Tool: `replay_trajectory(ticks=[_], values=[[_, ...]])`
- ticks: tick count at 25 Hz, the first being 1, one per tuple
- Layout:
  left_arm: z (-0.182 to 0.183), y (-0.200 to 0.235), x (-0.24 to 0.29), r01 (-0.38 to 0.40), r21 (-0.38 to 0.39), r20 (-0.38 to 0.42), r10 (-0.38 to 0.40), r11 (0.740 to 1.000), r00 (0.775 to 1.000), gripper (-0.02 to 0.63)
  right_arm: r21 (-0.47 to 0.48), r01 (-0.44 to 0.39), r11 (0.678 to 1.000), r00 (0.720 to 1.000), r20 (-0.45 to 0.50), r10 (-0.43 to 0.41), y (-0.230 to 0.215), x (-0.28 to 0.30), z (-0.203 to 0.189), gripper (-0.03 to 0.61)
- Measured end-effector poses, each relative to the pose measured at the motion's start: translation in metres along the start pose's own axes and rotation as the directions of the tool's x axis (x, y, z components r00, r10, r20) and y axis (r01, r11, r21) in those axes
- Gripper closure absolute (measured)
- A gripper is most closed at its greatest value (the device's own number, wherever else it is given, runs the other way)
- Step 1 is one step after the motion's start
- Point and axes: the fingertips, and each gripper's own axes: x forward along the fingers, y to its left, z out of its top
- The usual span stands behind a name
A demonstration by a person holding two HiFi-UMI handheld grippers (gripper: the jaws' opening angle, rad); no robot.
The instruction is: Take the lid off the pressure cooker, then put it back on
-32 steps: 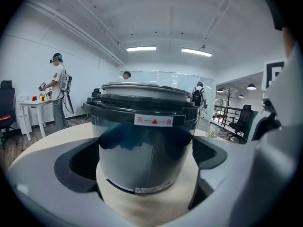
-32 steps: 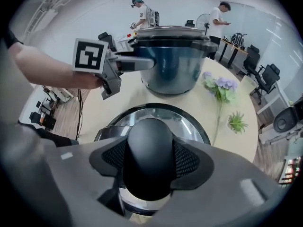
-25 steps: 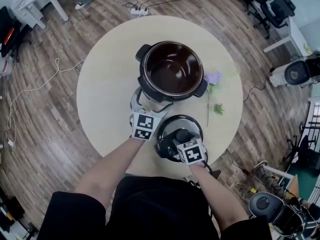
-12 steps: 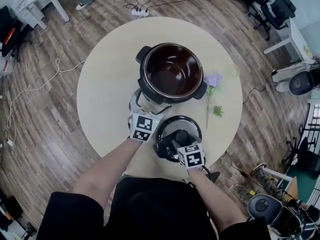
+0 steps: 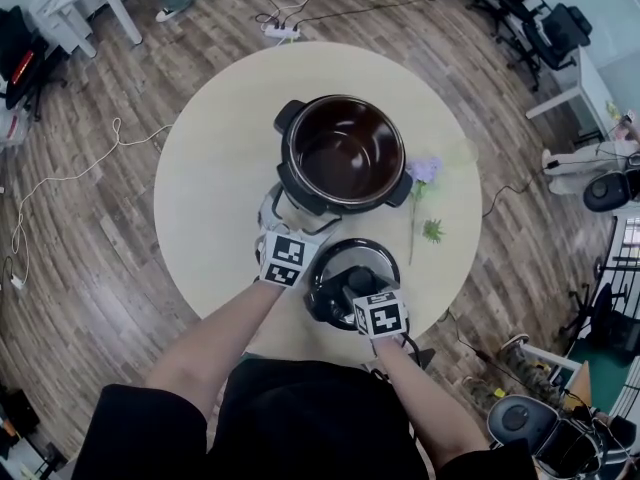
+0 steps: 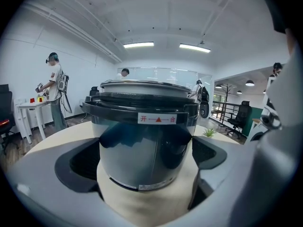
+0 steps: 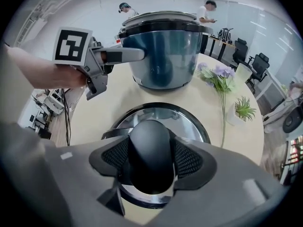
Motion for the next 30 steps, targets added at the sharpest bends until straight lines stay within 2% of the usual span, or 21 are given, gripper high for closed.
replay_trajectory(ticks=[5, 12, 23, 30], values=[[-0.001, 0.000, 0.001, -0.001, -0.003, 0.002, 0.001, 1.000, 1.000, 0.028, 0.003, -0.009, 1.000, 0.999, -0.047, 0.009, 0.000, 0.010, -0.002, 0.282], [0.000, -0.001, 0.003, -0.003, -0.004, 0.003, 0.003, 1.000, 1.000, 0.028, -0.007, 0.064, 0.998, 0.987, -0.146, -0.064, -0.006, 0.014, 0.000, 0.267], [-0.002, -0.002, 0.004, 0.001, -0.011, -0.007, -0.001, 1.000, 1.000, 0.028, -0.053, 0.023, 0.998, 0.994, -0.107, -0.028, -0.009, 0.008, 0.002, 0.290], [-0.003, 0.000, 0.003, 0.004, -0.017, -0.008, -0.004, 1.000, 1.000, 0.028, 0.029, -0.018, 0.999, 0.997, -0.079, 0.021, -0.020, -0.033, 0.005, 0.290]])
